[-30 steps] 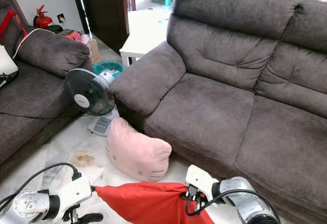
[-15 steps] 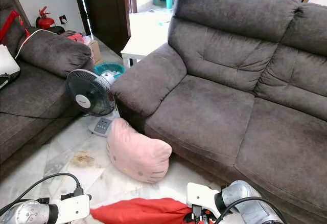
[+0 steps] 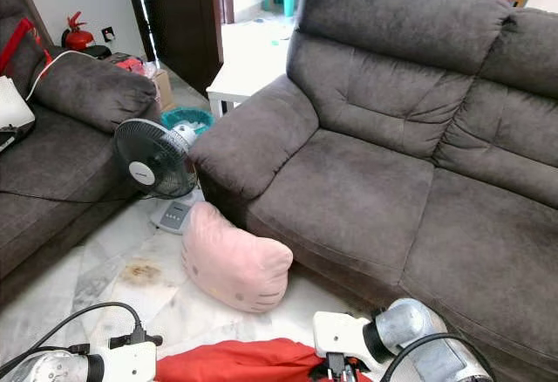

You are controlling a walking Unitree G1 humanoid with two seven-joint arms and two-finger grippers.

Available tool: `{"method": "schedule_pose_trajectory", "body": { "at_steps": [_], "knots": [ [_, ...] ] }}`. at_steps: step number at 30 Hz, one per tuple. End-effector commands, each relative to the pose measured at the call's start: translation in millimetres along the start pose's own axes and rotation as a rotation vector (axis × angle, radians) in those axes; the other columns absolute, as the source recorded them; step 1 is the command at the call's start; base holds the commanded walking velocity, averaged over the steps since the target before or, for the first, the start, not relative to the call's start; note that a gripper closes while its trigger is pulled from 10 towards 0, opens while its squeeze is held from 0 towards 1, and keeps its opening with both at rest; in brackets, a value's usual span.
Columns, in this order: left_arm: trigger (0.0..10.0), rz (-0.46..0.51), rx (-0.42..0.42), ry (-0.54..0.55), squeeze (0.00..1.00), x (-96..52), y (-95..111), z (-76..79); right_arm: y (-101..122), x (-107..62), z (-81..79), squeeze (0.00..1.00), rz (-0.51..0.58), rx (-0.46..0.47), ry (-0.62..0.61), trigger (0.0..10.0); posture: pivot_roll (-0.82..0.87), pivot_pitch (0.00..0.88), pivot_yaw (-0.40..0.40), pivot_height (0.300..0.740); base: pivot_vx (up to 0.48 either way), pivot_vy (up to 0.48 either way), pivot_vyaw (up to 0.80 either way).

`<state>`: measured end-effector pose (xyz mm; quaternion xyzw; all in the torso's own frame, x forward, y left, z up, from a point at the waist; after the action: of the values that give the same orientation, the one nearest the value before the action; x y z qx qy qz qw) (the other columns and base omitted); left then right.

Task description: Move the pillow to the sofa from floor

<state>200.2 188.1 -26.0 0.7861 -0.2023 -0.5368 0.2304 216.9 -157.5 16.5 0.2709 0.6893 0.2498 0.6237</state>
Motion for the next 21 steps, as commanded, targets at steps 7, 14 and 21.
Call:
{"method": "schedule_pose_trajectory", "body": {
  "at_steps": [7,14,21],
  "knots": [
    [10.0,-0.008,0.021,-0.011,0.00,2.5,-6,4.1,28,-18.7,5.6,0.00,0.058,-0.093,-0.027,10.0,0.14,0.000,-0.073,0.740,0.000,0.000,0.00],
    [10.0,-0.018,0.009,-0.002,0.00,7.1,-13,8.0,42,-31.3,4.5,0.00,0.065,-0.140,-0.033,10.0,0.13,0.000,-0.075,0.740,0.000,0.000,0.00],
    [10.0,-0.030,0.021,-0.005,0.00,11.2,-17,11.5,49,-44.0,0.7,0.00,0.040,-0.177,-0.031,10.0,0.12,0.000,-0.078,0.740,0.000,0.000,0.00]
  ]
}}
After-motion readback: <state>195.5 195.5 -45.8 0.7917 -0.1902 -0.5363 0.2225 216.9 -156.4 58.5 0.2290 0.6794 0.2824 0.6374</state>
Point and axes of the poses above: a point about 5 cm out from each wrist's last joint towards the gripper, its own x axis pointing out of the wrist towards the gripper, its own y axis along the axis of the wrist's last joint, z = x × y, the point moved 3 cm from there along x, pointing out of the wrist towards the gripper, and after that the axes turned 1 degree about x, right-handed, at the moved point
